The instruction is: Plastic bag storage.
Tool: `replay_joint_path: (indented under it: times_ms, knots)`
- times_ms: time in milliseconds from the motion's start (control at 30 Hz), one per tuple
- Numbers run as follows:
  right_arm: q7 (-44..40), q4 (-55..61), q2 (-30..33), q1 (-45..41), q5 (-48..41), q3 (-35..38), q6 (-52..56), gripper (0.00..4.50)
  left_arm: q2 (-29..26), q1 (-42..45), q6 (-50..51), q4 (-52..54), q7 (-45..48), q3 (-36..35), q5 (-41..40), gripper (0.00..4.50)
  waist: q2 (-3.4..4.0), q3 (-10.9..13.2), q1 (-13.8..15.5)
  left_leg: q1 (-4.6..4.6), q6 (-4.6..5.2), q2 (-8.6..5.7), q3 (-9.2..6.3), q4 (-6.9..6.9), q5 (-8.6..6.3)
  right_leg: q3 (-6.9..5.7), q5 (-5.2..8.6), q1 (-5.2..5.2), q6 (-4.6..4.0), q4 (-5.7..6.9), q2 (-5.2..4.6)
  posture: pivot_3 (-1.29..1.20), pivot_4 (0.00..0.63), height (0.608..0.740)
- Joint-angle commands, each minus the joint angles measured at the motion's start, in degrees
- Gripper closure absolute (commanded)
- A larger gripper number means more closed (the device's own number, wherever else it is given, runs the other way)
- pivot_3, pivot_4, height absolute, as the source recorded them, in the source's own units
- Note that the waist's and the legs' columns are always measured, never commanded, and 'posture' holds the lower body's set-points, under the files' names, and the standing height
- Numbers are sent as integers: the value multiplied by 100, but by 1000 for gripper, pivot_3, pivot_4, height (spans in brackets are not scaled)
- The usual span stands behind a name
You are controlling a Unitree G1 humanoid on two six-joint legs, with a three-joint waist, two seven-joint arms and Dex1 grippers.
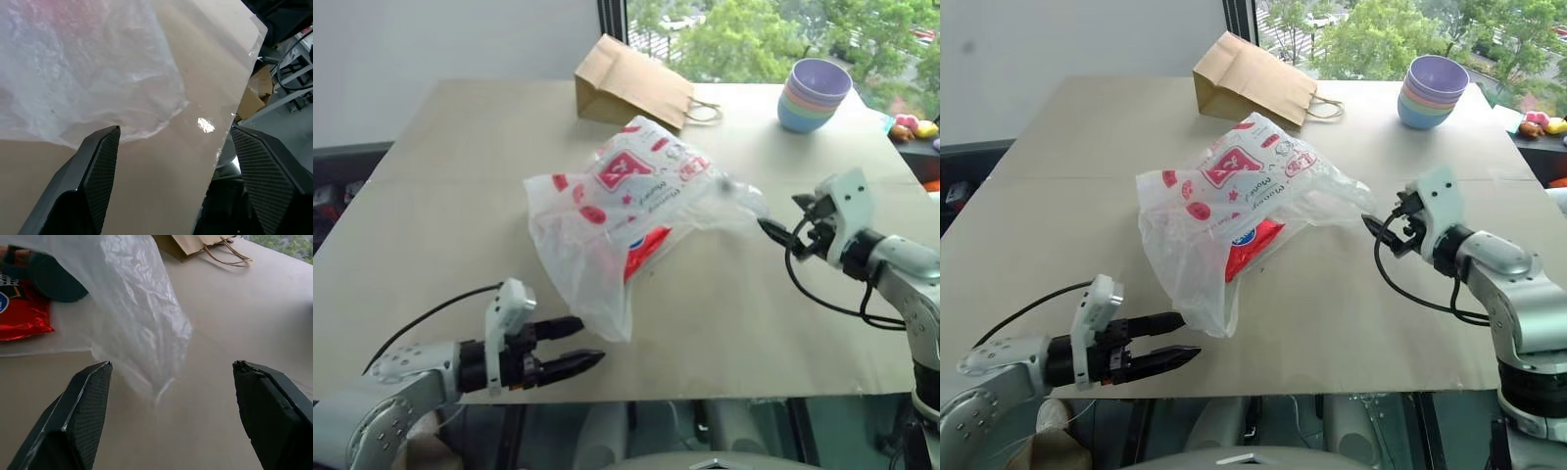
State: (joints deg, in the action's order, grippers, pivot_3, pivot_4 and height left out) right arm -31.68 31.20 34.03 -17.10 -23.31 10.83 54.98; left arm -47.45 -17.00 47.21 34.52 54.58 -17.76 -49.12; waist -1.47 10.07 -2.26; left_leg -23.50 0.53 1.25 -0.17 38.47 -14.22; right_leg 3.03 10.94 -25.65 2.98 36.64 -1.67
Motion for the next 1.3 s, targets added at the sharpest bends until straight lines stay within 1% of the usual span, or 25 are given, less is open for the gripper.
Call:
replay_joint_path:
  times_ms: [33,100,167,267,300,367,400,433,467,500,533,600,700,733,767,800,833,867,933,967,1033,1100,1167,1233,1300]
  knots:
    - [82,489,-42,30,-297,-107,283,526,116,313,-15,-19,-181,433,74,787,0,0,-4,0,0,0,1,0,0,0,0,0,0,0,0,0,150,740]
    - [297,373,-126,-45,-169,-301,263,526,251,560,58,-82,-364,622,31,787,-1,-1,-1,1,0,0,2,0,0,1,-1,1,1,0,0,0,150,740]
    - [522,140,-217,-163,5,-463,184,526,326,703,-2,-155,-434,851,176,787,-1,-2,-3,-1,0,0,-1,3,0,-1,-1,2,1,0,0,0,150,740]
    - [814,-427,-370,-417,343,-750,-86,526,558,902,-38,-282,-576,1139,237,787,-1,-2,-11,1,0,0,4,3,0,4,-1,1,1,3,0,0,150,740]
    - [870,-659,-404,-513,466,-848,-214,437,663,969,0,-308,-634,1174,164,1033,-1,-1,-7,3,0,-1,7,2,0,5,-1,1,1,2,0,0,150,740]
    - [932,-1112,-477,-713,642,-969,-458,424,803,1070,65,-289,-712,1213,32,1614,-2,-2,-4,-2,0,-1,0,3,0,1,-1,0,1,2,1,0,150,740]
    - [1009,-1377,-493,-827,790,-1042,-593,424,843,1082,101,-258,-737,1195,-34,2134,-2,-2,-4,-2,0,-1,0,3,0,1,-2,0,1,3,1,0,150,740]
    - [1081,-1645,-473,-941,966,-1127,-733,424,850,1081,124,-205,-757,1169,-83,2427,-2,-2,-4,-2,0,-1,-2,2,0,1,-4,0,3,3,1,0,150,740]
    - [1086,-1813,-453,-1012,1064,-1182,-840,424,846,1074,130,-166,-772,1142,-103,3026,-2,-2,-6,-2,0,-2,-1,2,0,1,-4,0,3,3,1,0,150,740]
    - [1078,-1943,-468,-1080,1090,-1186,-906,424,846,1069,139,-146,-807,1095,-140,3429,-2,-2,-6,-3,0,-2,0,2,0,2,-4,0,3,3,1,0,150,740]
    - [1076,-2077,-500,-1148,1101,-1154,-977,424,863,1079,163,-137,-865,1043,-206,3929,-2,-2,-6,-3,0,-2,0,2,0,2,-4,0,2,2,0,0,150,740]
    - [1052,-2343,-488,-1248,1171,-1112,-1136,969,930,1125,218,-94,-1016,864,-476,4500,-1,-2,-5,-4,0,-2,-2,2,0,1,-5,0,2,2,1,0,150,740]
    - [910,-2617,-429,-1358,1211,-1047,-1427,2068,1070,1417,340,-187,-1354,440,-1170,4500,-1,-2,8,-5,0,-2,-3,2,0,1,-11,0,13,2,1,0,150,740]
    - [825,-2664,-435,-1404,1126,-977,-1442,2662,1101,1643,419,-359,-1532,235,-1548,4500,-2,-2,12,-6,0,-3,-5,3,0,-1,-16,0,21,2,0,0,150,740]
    - [692,-2665,-471,-1469,923,-848,-1376,3122,1143,1965,489,-654,-1819,-21,-2058,4500,-1,-2,18,-6,0,-3,-6,3,0,-2,-16,1,21,2,0,0,150,740]
    - [526,-2609,-549,-1562,589,-658,-1226,3606,1144,2264,543,-955,-2080,-252,-2567,4500,-1,-1,25,-6,0,-3,-9,7,0,-4,-16,1,22,4,1,0,150,740]
    - [384,-2496,-709,-1750,36,-324,-951,4120,1098,2632,575,-1278,-2330,-458,-3058,4500,-1,-1,23,-5,1,-3,-11,9,1,-5,-17,2,22,7,1,0,150,740]
    - [215,-2368,-828,-2007,-574,15,-672,4432,1040,3029,570,-1606,-2588,-638,-3513,4500,0,0,6,-5,0,0,-13,12,1,-6,-19,4,20,10,4,0,150,740]
    - [51,-2265,-969,-2450,-1354,465,-352,4432,959,3614,571,-2051,-2969,-824,-4049,4500,0,1,-24,-5,1,2,-12,15,0,-3,-29,3,5,10,10,0,150,740]
    - [95,-2330,-1043,-2792,-1740,709,-210,4432,915,3965,523,-2282,-3115,-896,-4168,4500,1,2,-24,-5,1,2,-12,15,0,-2,-30,4,3,11,10,0,150,740]
    - [161,-2542,-1117,-3408,-2226,1031,-104,4432,904,4663,372,-2749,-3455,-1009,-4383,4500,1,4,-11,-13,1,0,-18,16,0,-7,-31,0,0,9,9,0,150,740]
    - [336,-3138,-1146,-4351,-2635,1381,-126,4432,932,5784,-31,-3467,-3754,-1079,-4184,4500,-4,8,25,-16,1,-1,-27,15,0,-17,-32,3,-2,4,8,0,150,740]
    - [425,-3812,-1037,-5179,-2733,1562,-259,4432,895,6839,-393,-4268,-3855,-1074,-3770,4500,-9,12,66,-30,0,-5,-39,16,1,-32,-33,-1,-3,-3,6,0,150,740]
    - [445,-4222,-923,-5547,-2733,1622,-316,4432,890,7344,-489,-4722,-3803,-1087,-3526,4500,-8,9,70,-30,0,-7,-42,13,1,-37,-35,3,-3,-16,6,0,150,740]
    - [626,-4785,-736,-5960,-2634,1730,-448,4432,811,7850,-653,-5270,-3574,-960,-3038,4500,-8,-1,74,-20,2,-14,-36,-2,0,-34,-35,14,-5,-21,-6,0,150,740]
